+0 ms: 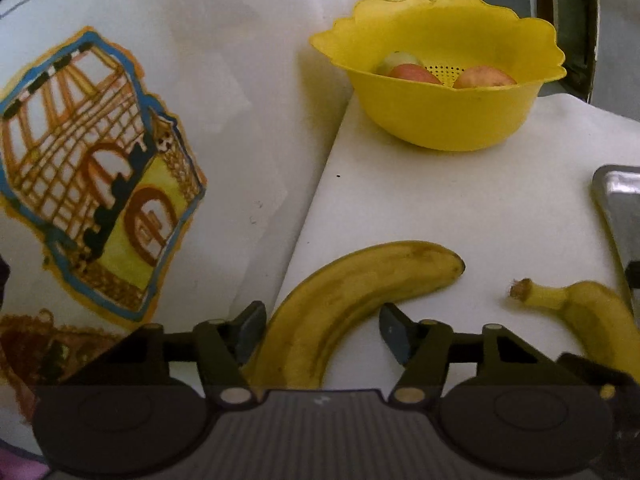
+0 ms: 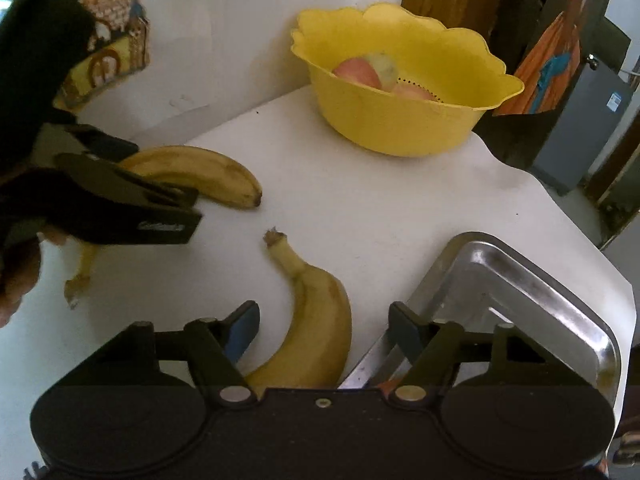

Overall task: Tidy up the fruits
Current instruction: 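Move the left tool to the curved banana while the right tool approaches the other banana, then close the left tool on the curved banana while the right tool closes on the other banana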

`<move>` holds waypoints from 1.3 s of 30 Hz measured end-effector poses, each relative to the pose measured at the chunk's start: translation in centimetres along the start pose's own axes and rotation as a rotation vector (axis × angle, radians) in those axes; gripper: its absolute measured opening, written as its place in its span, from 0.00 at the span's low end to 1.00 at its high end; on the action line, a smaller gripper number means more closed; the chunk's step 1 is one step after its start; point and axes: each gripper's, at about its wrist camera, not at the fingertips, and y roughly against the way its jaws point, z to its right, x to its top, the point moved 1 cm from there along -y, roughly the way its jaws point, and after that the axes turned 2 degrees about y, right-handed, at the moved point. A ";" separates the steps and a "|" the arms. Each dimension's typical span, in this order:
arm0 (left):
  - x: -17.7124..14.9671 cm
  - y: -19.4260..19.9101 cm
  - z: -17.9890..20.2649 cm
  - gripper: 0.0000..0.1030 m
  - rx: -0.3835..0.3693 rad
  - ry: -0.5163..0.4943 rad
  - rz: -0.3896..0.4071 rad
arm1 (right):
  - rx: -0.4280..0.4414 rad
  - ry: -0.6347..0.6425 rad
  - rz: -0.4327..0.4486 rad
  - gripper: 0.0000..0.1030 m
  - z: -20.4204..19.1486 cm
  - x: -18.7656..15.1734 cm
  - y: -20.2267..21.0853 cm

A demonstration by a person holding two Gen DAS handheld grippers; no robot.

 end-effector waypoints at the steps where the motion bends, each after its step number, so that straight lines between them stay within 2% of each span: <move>1: -0.2 0.1 -0.1 0.60 0.004 -0.004 0.001 | 0.004 0.000 -0.005 0.71 0.0 0.0 -0.2; 5: -1.0 0.9 -0.2 0.53 0.006 -0.001 -0.008 | -0.010 0.013 -0.002 0.68 -0.3 0.0 -0.5; 8: -1.4 1.4 -0.8 0.50 0.000 0.026 -0.006 | 0.009 -0.003 -0.016 0.57 -0.4 0.1 -0.5; 12: -2.3 2.1 -1.2 0.42 0.003 0.041 -0.012 | 0.015 0.005 -0.021 0.55 -0.7 0.3 -0.4; 18: -4.6 3.8 -2.4 0.38 -0.020 0.085 -0.030 | 0.027 -0.026 -0.023 0.55 -0.8 0.1 -0.2; 22: -6.0 4.6 -3.1 0.38 -0.034 0.065 -0.011 | 0.084 -0.036 -0.006 0.55 -1.5 -0.4 0.4; 28: -7.1 6.0 -4.7 0.37 -0.048 0.057 -0.032 | 0.131 -0.036 0.015 0.55 -3.0 -1.2 1.4; 31: -7.3 6.7 -4.0 0.42 -0.050 0.048 -0.037 | 0.116 -0.043 0.026 0.58 -3.4 -1.7 1.7; 33: -7.0 6.5 -4.1 0.50 -0.042 0.066 -0.042 | 0.092 -0.042 0.024 0.61 -3.8 -2.0 2.1; 35: -6.8 6.5 -4.3 0.50 -0.044 0.073 -0.049 | 0.076 -0.030 0.017 0.63 -4.3 -2.1 2.0; 37: -6.9 6.6 -4.0 0.48 -0.043 0.066 -0.053 | 0.062 -0.010 0.015 0.64 -4.8 -2.6 2.0; 38: -6.5 6.2 -3.6 0.41 -0.048 0.061 -0.054 | 0.058 -0.011 0.019 0.64 -4.9 -2.7 2.0; 39: -6.4 6.3 -3.5 0.39 -0.053 0.059 -0.054 | 0.057 -0.021 0.025 0.64 -4.9 -2.8 2.0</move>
